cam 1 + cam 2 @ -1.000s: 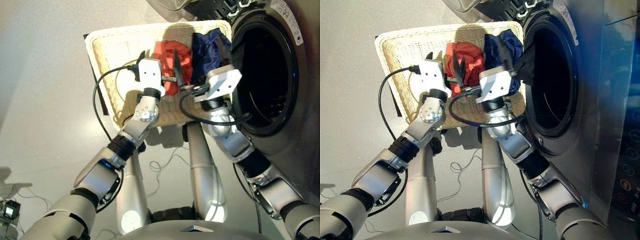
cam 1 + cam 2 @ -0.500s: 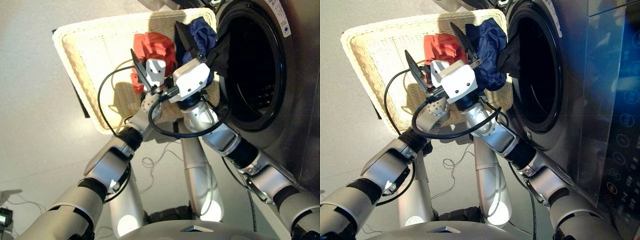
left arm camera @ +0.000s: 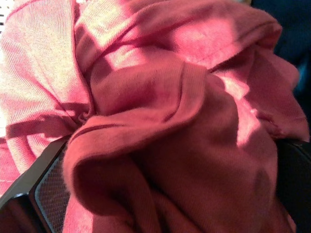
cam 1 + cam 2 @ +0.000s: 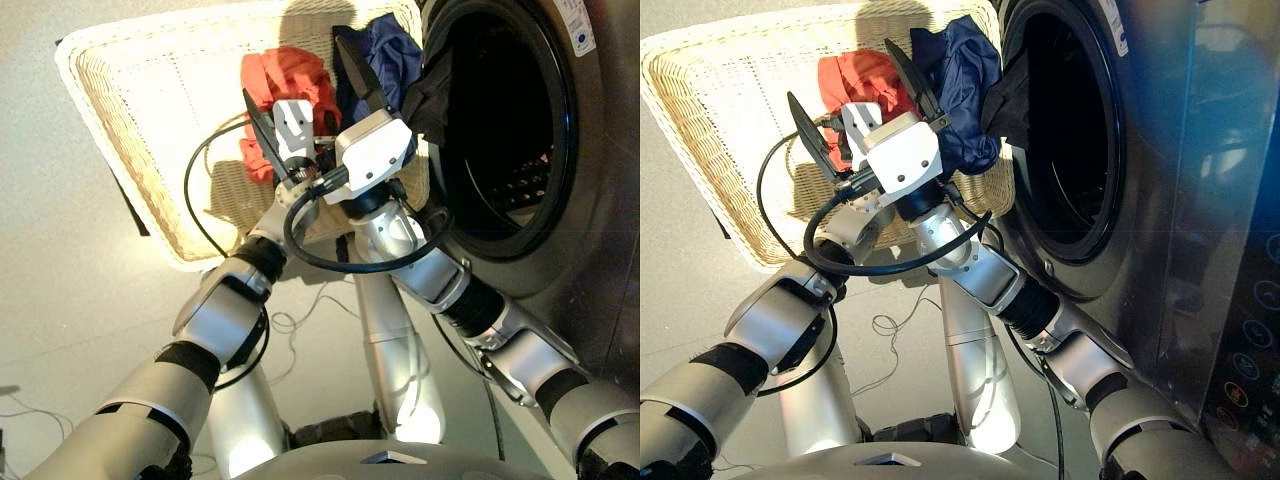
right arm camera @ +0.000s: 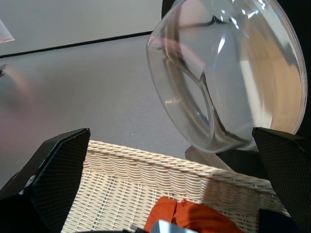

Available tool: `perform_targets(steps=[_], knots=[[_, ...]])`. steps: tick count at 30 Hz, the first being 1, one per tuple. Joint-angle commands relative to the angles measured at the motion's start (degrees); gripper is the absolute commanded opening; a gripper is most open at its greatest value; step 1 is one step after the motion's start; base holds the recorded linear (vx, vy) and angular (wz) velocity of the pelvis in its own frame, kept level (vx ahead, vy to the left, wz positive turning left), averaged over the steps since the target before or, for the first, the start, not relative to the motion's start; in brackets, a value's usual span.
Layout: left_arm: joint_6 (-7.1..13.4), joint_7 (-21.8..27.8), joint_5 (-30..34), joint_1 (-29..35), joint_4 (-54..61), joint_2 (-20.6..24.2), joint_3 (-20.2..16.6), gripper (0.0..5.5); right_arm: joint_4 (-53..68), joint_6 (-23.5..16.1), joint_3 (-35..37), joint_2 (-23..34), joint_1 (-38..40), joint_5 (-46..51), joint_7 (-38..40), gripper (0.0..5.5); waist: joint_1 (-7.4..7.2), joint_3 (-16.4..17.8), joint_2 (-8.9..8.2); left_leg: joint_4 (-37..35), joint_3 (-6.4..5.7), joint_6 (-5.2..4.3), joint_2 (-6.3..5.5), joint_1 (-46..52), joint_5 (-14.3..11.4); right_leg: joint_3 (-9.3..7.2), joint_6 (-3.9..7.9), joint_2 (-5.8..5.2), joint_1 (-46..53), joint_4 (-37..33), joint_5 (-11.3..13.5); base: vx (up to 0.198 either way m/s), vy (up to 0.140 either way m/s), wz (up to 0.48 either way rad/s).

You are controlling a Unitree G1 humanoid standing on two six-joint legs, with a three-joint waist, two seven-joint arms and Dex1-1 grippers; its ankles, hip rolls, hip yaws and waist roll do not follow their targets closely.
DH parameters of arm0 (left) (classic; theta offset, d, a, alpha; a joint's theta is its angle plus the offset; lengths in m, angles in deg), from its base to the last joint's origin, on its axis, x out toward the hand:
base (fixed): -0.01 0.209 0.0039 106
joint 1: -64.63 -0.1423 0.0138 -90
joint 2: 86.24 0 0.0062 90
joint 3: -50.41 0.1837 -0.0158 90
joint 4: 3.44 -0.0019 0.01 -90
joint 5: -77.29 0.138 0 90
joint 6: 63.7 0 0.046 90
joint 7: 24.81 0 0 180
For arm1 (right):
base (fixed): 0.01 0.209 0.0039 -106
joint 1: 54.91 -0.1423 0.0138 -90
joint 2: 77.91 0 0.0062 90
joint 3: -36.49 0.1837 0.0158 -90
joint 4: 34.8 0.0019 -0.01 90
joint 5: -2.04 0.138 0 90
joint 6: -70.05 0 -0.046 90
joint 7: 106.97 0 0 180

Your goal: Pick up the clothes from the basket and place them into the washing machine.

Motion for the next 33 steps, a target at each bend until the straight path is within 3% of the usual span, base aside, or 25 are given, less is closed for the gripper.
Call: perform_targets(steps=[1,3,5,11,14,15,17,19,20,21,26,33], knots=[[-0.92,-0.74,-2.92,0.85,-6.56,-2.41,-2.41,5.50,7.22,-2.22,-0.11,-0.18,-0.52,0.94,-0.38,5.50,-1.40,-0.32,-1.85,9.95,-4.42,-2.37,1.78,-2.00,-6.41,-2.50,5.13,0.04,0.13,1.71,-2.15,0.000,0.000,0.000],[-1.31,-0.83,-2.78,1.46,-7.47,-2.12,-2.60,5.50,7.56,-2.23,-0.04,0.09,-0.19,1.14,-0.53,5.50,-1.55,-0.32,-1.77,9.81,-4.49,-2.35,1.80,-2.04,-6.35,-2.46,5.10,0.15,0.01,1.66,-2.12,0.000,0.000,0.000],[-1.64,-0.97,-1.81,2.03,-8.49,-1.56,-2.82,0.02,7.82,-2.28,0.21,0.56,0.27,1.38,-0.74,5.50,-1.73,-0.32,-1.77,10.16,-4.65,-2.34,1.68,-2.06,-6.37,-2.34,5.03,0.36,-0.07,1.99,-2.06,0.000,0.000,0.000],[-1.81,-1.36,-0.91,2.27,-8.94,-1.61,-3.36,0.00,7.29,-2.48,1.34,2.08,1.49,1.19,-0.63,5.50,-1.75,-0.32,-1.34,8.68,-4.28,-2.40,1.56,-0.65,-5.77,-2.29,4.58,-0.02,1.28,0.76,-1.25,0.000,0.000,0.000],[-1.61,-1.47,-0.73,1.40,-7.89,-1.97,-3.39,0.00,6.19,-2.44,2.44,2.89,2.79,0.89,0.37,5.50,-1.71,-0.32,-0.93,4.55,-3.68,-2.43,1.09,1.72,-4.27,-2.02,4.32,-0.88,3.47,-2.32,0.23,-0.027,0.007,-0.008],[-1.37,-1.55,-0.42,1.10,-6.60,-1.85,-3.11,0.00,5.78,-2.25,3.17,3.56,3.07,0.22,1.09,5.50,-1.75,-0.32,-0.78,2.23,-3.18,-2.00,0.67,1.43,-1.61,-1.78,4.27,-1.26,3.28,-4.38,2.85,-0.079,0.023,-0.009],[-1.05,-1.90,0.40,-0.62,-3.99,-1.95,-2.65,0.00,5.08,-1.91,4.11,4.51,4.60,-0.91,2.17,5.50,-1.43,-0.32,-0.08,-1.77,-2.58,-1.98,-0.30,3.83,-0.14,-1.82,4.38,-2.12,5.43,-6.94,3.84,-0.035,0.018,0.021],[-1.05,-1.90,0.40,-0.63,-3.99,-1.95,-2.65,0.00,5.08,-1.90,4.11,4.51,4.61,-0.91,2.17,5.50,-1.43,-0.32,-0.11,-1.81,-2.55,-1.98,-0.32,3.88,-0.12,-1.80,4.39,-2.13,5.45,-6.96,3.85,0.000,0.000,0.000],[-0.01,-2.32,0.47,-3.77,0.31,-2.26,-2.29,0.00,3.99,-1.33,6.18,5.74,7.06,-2.29,3.57,5.50,-0.89,-0.32,1.20,-6.80,-2.25,-1.81,-2.06,7.21,1.60,-1.98,4.67,-2.95,8.94,-11.16,5.19,0.071,0.054,0.015],[0.65,-2.20,-0.08,-6.00,3.20,-2.24,-2.09,0.00,3.34,-1.18,7.41,6.17,8.47,-2.41,4.35,5.50,-0.58,-0.32,1.76,-9.79,-1.96,-1.73,-2.84,9.55,2.67,-2.10,5.04,-3.46,11.12,-13.48,5.97,0.090,0.068,0.066],[2.37,-1.52,1.29,-15.97,15.91,0.12,-0.68,0.00,-4.27,-0.66,12.77,4.24,13.57,-0.76,7.44,5.50,1.31,-0.32,3.98,-19.13,-1.09,-1.04,-5.93,18.19,5.60,-2.17,6.20,-4.73,19.35,-21.38,8.50,0.055,0.065,0.040],[4.29,2.38,7.63,-25.66,34.31,5.44,0.05,0.00,-11.71,1.20,18.01,5.75,17.44,-5.40,6.71,5.50,3.79,-0.32,6.96,-28.83,-1.12,-0.88,-9.40,28.09,8.94,-3.13,7.85,-6.78,29.30,-30.14,11.65,0.020,0.020,0.007]])
